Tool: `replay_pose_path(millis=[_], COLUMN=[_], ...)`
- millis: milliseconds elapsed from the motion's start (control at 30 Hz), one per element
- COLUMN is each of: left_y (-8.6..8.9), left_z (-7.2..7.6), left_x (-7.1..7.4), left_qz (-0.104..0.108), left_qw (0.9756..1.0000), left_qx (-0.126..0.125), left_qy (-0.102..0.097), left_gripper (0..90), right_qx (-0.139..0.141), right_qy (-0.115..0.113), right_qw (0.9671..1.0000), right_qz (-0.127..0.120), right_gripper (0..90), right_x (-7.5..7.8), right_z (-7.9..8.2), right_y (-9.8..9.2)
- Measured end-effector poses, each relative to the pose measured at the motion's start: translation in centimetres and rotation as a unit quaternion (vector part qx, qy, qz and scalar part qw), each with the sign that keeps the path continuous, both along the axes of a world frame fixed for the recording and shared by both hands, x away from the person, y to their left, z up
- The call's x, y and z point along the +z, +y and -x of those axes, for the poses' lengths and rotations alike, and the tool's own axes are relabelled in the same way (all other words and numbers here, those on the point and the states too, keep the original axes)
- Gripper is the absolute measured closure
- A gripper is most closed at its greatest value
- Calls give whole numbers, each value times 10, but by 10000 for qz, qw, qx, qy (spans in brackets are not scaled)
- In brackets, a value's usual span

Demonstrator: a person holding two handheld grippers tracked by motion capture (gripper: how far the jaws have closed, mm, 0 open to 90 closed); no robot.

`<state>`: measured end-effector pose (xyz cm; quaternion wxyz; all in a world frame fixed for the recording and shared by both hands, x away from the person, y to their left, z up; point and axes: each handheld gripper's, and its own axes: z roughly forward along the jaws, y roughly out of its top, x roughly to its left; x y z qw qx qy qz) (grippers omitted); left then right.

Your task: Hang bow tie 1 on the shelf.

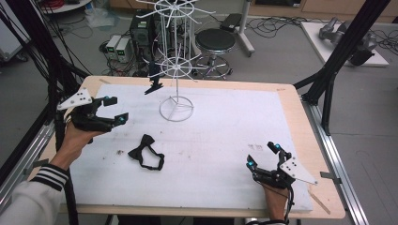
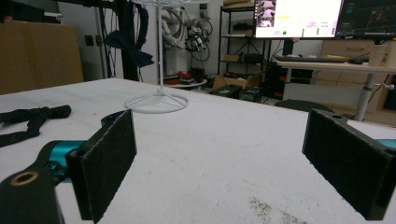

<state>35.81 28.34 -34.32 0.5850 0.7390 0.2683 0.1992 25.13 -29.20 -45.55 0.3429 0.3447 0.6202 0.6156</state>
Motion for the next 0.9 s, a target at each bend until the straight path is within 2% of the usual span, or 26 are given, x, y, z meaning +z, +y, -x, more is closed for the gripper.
replay_pose_path(millis=[267,467,733,900], left_y=[12,15,21,20], left_z=[31,49,55,56], left_x=[-7,-14,-22,-19], left_qz=[142,108,129,137], left_qw=[9996,9992,9990,9990], left_qx=[61,155,258,226], left_qy=[-245,-366,-331,-365], left_gripper=[161,161,161,162], right_qx=[-1,9,7,16], right_qy=[19,17,15,17], right_qw=[10000,10000,10000,10000], right_qz=[7,3,0,-11], right_gripper=[93,93,93,93], right_x=[0,0,0,0], right_z=[1,1,1,1], right_y=[0,0,0,0])
